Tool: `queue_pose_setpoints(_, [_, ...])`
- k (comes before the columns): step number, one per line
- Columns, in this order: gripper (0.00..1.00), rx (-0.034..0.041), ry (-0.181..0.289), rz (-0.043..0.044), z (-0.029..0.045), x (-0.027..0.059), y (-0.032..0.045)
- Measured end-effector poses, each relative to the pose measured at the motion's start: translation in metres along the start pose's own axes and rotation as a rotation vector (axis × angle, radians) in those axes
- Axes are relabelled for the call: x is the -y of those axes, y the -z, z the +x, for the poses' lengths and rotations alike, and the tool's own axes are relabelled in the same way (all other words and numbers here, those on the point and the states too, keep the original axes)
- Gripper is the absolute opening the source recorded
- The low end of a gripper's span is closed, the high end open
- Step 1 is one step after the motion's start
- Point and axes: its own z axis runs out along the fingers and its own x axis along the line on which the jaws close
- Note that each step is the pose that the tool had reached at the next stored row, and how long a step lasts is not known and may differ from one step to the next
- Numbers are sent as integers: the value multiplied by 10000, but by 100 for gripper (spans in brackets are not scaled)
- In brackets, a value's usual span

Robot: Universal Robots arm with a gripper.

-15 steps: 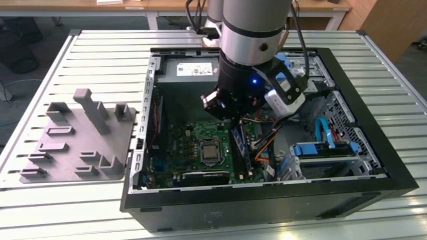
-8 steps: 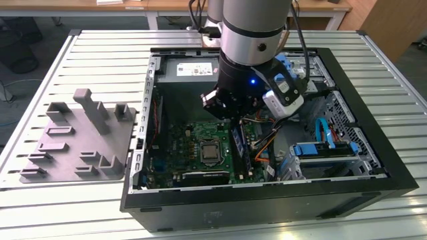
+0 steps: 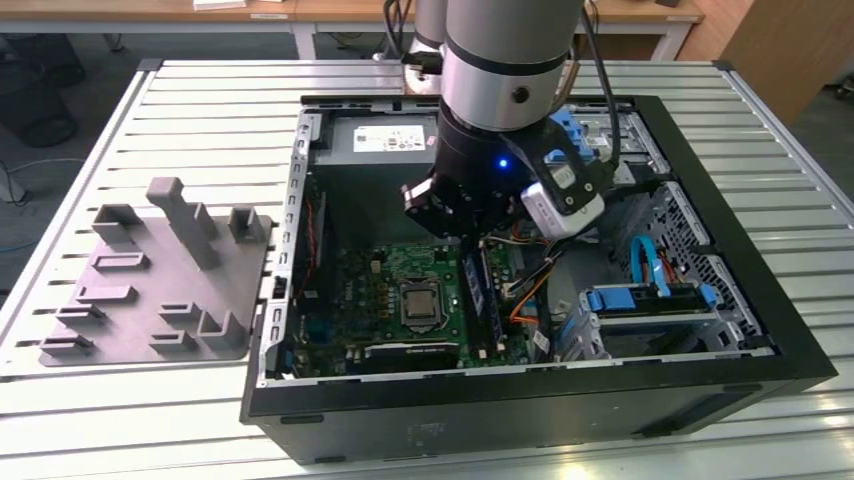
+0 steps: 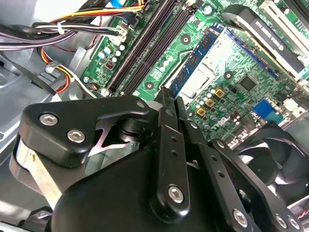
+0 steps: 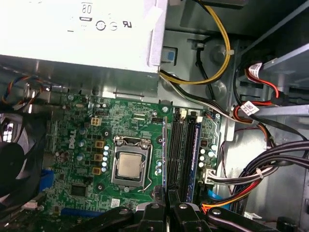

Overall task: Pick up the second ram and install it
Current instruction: 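Insert the second ram into the second slot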

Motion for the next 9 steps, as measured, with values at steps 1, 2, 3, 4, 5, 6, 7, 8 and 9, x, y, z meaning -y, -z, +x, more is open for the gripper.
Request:
queue_pose_setpoints(1, [14,1,-70,-1,0,0,0])
queue_pose_setpoints(2, [14,2,-141,-1,0,0,0])
queue_pose_setpoints(3, [14,3,-210,0,0,0,0])
queue_pose_setpoints(4, [14,4,-280,-1,0,0,0])
queue_pose_setpoints(5, [14,5,-352,-1,0,0,0])
queue_pose_setpoints(6, [14,7,-430,-2,0,0,0])
queue_pose_setpoints(7, [14,8,-501,-2,0,0,0])
queue_pose_setpoints(8, [14,9,-573,-2,0,0,0])
queue_pose_setpoints(9, [14,10,-642,-2,0,0,0])
